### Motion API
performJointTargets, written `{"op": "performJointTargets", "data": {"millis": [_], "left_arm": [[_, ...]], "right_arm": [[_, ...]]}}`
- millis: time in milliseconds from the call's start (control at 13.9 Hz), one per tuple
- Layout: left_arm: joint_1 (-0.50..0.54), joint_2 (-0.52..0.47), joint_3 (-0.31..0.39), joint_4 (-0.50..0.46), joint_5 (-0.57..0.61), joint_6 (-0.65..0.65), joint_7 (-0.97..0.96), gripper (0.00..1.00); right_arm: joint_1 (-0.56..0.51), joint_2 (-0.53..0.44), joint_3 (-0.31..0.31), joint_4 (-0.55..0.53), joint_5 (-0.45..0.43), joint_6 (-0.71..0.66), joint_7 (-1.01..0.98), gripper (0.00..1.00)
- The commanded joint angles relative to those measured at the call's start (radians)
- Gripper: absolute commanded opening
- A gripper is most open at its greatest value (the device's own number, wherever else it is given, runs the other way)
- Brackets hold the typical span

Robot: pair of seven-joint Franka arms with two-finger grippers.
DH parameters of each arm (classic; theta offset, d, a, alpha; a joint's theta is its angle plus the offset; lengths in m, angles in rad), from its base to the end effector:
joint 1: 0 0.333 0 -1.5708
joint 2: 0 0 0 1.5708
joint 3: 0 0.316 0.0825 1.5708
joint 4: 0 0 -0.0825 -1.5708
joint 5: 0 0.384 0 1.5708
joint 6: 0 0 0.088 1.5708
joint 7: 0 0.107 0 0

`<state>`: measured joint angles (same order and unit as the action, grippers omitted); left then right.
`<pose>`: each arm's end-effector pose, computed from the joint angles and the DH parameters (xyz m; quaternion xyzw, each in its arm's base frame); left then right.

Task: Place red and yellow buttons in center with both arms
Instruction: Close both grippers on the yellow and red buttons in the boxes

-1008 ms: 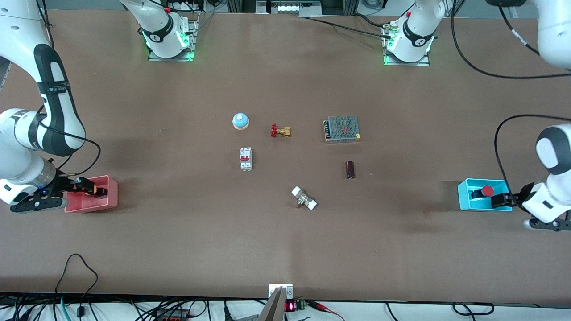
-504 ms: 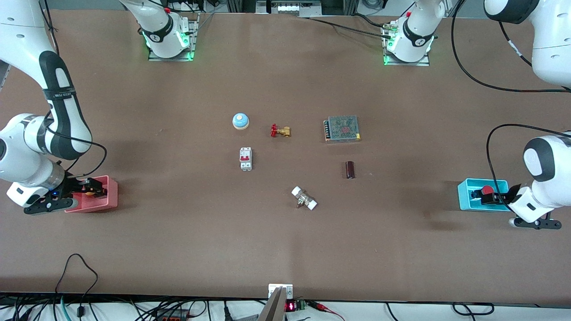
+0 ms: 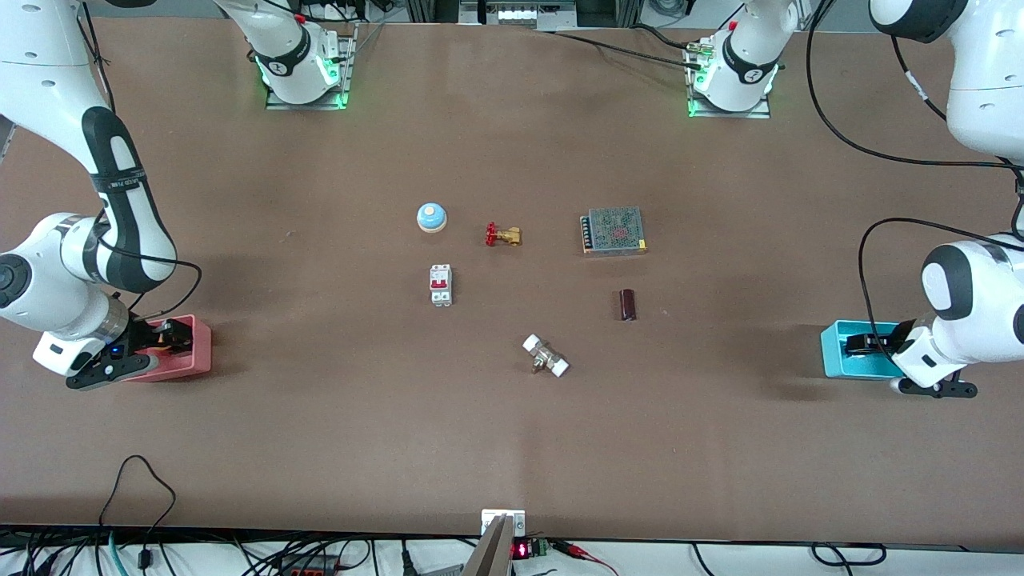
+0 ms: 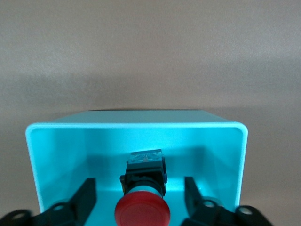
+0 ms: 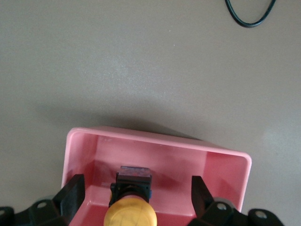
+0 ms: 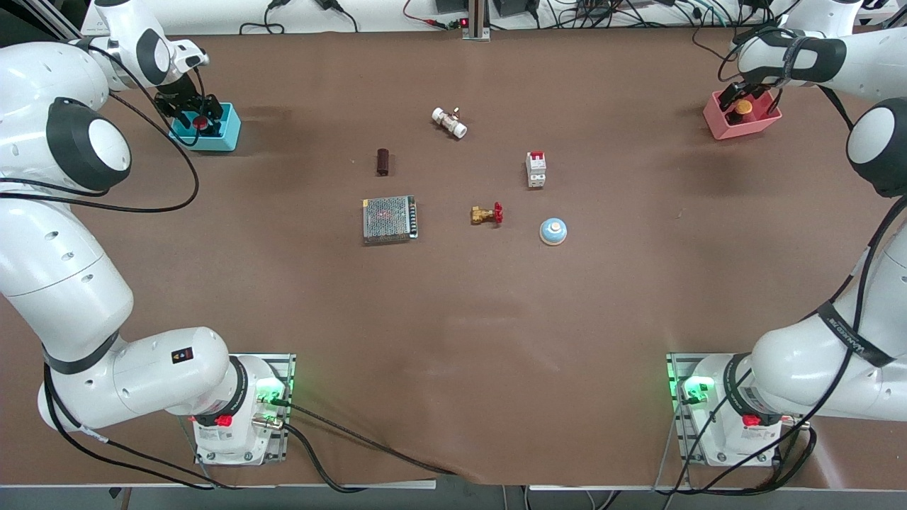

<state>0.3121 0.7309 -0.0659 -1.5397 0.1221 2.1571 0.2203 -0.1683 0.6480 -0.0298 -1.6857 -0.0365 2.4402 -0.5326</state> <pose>0.6711 0.1803 0.2136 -0.9980 0.0165 0.0601 0.0129 0.6769 -0.1335 0.2326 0.9815 0.1827 0.0421 0.0389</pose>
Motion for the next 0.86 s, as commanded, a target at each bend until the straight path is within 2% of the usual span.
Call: {"op": "performJointTargets", "data": {"millis": [0,72,144,360,576,720,792], "left_arm": [[0.008,-0.039,-0.006,-0.036,0.005,-0.003,0.004,0.31],[0.008,-0.042,-0.006,-0.031,0.005,-0.006,0.002,0.23],[0.008,-0.047,-0.008,-0.022,0.005,-0.008,0.004,0.19],[-0.002,-0.112,-0.014,-0.014,0.007,-0.025,-0.001,0.18],[-0.019,-0.178,-0.032,0.053,0.007,-0.202,-0.016,0.19],[-0.059,-0.220,-0.046,0.067,0.004,-0.351,-0.117,0.20],[-0.080,-0.226,-0.076,0.061,0.001,-0.397,-0.187,0.20]], "right_arm": [[-0.020,0.001,0.008,0.003,0.018,0.002,-0.079,1.00],[-0.029,-0.001,0.008,0.003,0.020,-0.001,-0.092,1.00],[-0.036,-0.001,0.008,0.001,0.020,-0.003,-0.101,1.00],[-0.039,-0.001,0.008,-0.006,0.023,-0.003,-0.099,1.00],[-0.037,-0.001,0.008,-0.011,0.024,-0.003,-0.087,1.00],[-0.037,0.001,0.011,-0.011,0.026,-0.004,-0.081,1.00],[-0.036,0.002,0.011,-0.011,0.026,-0.006,-0.079,0.98]]}}
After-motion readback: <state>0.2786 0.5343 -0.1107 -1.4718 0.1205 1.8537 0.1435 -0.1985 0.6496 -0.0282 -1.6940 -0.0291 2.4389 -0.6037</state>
